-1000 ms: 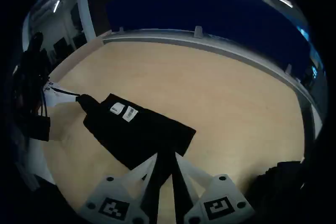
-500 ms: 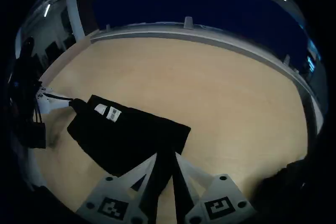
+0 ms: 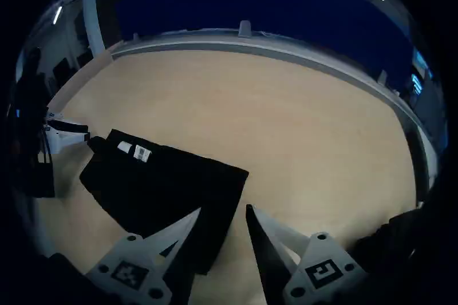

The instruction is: Fold towel

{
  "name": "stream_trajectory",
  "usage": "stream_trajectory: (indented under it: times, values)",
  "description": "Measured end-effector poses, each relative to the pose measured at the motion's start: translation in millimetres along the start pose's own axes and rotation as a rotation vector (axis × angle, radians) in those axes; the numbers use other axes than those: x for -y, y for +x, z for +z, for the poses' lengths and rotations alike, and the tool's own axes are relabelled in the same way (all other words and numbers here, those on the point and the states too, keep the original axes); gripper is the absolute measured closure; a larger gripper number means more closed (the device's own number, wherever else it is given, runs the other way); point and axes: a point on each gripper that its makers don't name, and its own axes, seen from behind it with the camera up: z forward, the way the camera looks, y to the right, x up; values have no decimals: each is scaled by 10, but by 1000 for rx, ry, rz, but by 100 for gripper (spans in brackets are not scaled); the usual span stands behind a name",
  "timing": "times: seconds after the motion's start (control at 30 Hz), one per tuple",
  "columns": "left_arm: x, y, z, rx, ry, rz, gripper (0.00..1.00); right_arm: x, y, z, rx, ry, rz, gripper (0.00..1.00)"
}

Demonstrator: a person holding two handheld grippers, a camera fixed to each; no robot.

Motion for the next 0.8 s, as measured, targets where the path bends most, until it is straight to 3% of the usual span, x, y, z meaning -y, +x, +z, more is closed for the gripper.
stream_trajectory:
  times: [0.07,0.43,0.6,0.7,0.8]
  values:
    - [16,11,-11,-2,2,-2,50,-13,9,-7,-5,-5,2,32]
    - [91,54,-22,-14,22,-2,40,-53,37,14,-17,-23,4,20]
    - [117,80,-48,-24,23,-13,20,-60,63,9,-23,-21,1,0]
    - [124,85,-79,-27,20,-25,8,-68,61,-3,-24,-23,-6,0]
    - [135,86,-112,-34,23,-36,7,-63,60,-16,-25,-23,-12,0]
